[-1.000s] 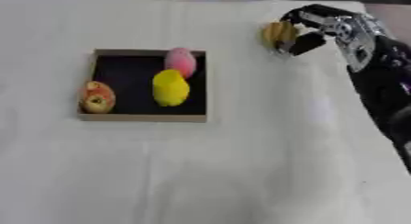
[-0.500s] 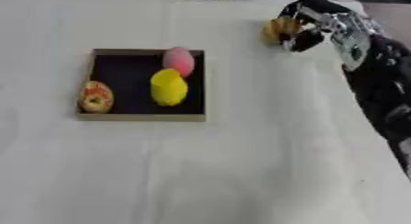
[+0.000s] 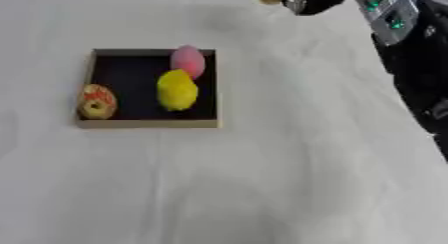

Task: Pick up objects on the table and place them in the box.

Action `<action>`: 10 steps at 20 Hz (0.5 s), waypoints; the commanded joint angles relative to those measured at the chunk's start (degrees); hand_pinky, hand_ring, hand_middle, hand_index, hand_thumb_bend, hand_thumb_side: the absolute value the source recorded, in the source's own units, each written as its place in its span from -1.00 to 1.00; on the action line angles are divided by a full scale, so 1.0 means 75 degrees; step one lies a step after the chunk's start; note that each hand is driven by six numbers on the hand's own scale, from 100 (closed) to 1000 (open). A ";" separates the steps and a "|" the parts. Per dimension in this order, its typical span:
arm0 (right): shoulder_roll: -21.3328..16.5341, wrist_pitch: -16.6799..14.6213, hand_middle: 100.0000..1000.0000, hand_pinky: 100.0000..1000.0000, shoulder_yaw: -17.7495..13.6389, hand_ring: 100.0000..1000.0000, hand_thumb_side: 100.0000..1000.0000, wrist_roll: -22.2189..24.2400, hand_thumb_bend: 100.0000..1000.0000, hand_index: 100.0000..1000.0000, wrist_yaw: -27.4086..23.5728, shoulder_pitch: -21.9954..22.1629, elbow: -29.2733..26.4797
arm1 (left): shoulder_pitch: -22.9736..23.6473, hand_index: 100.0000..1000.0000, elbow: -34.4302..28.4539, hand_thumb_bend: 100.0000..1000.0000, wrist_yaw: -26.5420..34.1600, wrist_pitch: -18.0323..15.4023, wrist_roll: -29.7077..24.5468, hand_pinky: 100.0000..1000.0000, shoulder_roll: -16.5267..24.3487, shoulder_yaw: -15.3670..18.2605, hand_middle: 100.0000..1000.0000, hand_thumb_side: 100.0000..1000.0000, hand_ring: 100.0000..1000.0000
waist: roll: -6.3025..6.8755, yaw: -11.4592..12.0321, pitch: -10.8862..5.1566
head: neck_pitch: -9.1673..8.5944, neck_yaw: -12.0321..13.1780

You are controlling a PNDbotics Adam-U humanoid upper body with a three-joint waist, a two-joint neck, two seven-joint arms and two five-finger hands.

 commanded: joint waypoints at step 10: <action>0.1213 0.0025 -0.12 0.43 0.1370 0.31 -1.00 0.1253 -1.00 0.19 -0.0759 -0.0872 -0.0971 | -0.0281 0.56 -0.0134 -1.00 0.0061 -0.0055 -0.0050 0.54 0.0173 -0.0043 0.33 -0.21 0.54 | -0.0067 0.0190 -0.0680 | 0.0113 -0.0305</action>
